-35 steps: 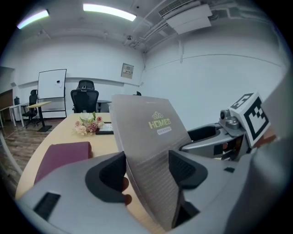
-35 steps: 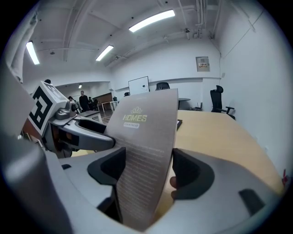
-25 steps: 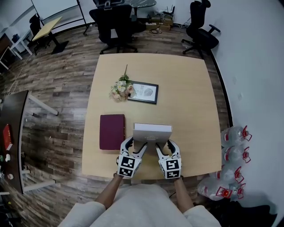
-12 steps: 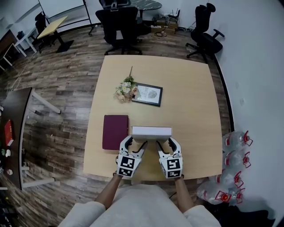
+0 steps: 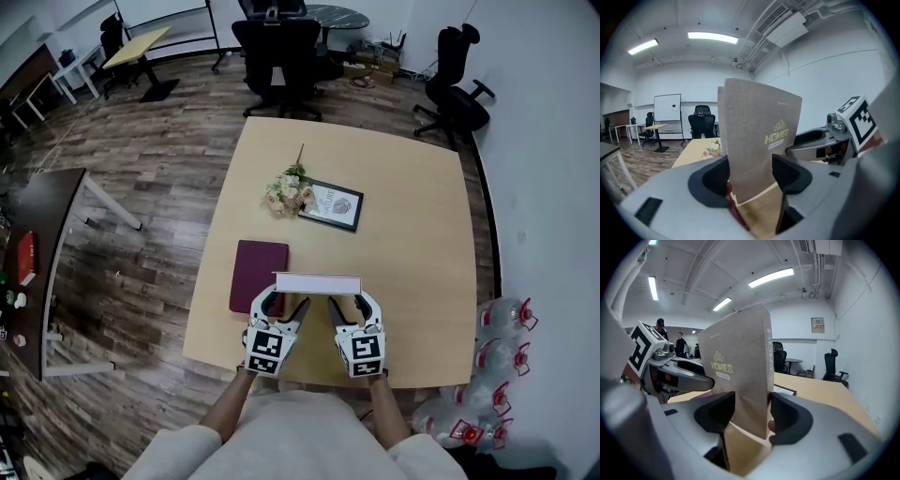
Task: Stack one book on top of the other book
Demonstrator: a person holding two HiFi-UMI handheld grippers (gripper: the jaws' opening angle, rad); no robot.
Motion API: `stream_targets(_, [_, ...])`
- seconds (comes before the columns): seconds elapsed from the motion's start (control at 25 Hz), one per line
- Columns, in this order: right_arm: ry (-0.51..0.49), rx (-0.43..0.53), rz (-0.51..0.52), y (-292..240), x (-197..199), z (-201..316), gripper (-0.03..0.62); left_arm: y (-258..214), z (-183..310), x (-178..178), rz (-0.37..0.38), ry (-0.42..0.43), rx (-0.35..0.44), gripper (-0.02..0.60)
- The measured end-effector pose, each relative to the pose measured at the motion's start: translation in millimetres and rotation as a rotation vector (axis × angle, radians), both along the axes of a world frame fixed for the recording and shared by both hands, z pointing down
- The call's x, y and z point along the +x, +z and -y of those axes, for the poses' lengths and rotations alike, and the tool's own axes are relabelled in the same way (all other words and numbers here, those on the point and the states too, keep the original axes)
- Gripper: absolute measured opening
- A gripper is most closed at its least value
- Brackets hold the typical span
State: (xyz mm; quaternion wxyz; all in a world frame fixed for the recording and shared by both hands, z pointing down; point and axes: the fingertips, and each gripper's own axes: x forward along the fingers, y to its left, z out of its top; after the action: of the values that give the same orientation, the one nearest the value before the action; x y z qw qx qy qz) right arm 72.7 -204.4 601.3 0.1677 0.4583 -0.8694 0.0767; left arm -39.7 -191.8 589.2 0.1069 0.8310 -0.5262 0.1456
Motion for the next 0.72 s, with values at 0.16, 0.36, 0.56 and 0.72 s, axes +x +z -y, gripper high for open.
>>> stream_targets(0.16, [-0.037, 0.018, 0.014, -7, -17, 1, 0.233, 0, -7, -16, 0.008, -0.04, -0.008, 0.288])
stream_targets(0.36, [-0.066, 0.055, 0.012, -26, -30, 5, 0.232, -6, -10, -26, -0.023, -0.071, -0.001, 0.288])
stream_targets(0.56, [-0.071, 0.08, 0.016, -40, -31, 11, 0.224, -29, -5, -30, -0.031, -0.084, 0.055, 0.288])
stream_targets(0.72, [-0.105, 0.097, 0.035, -50, -46, 7, 0.219, -37, -7, -45, -0.017, -0.113, 0.069, 0.288])
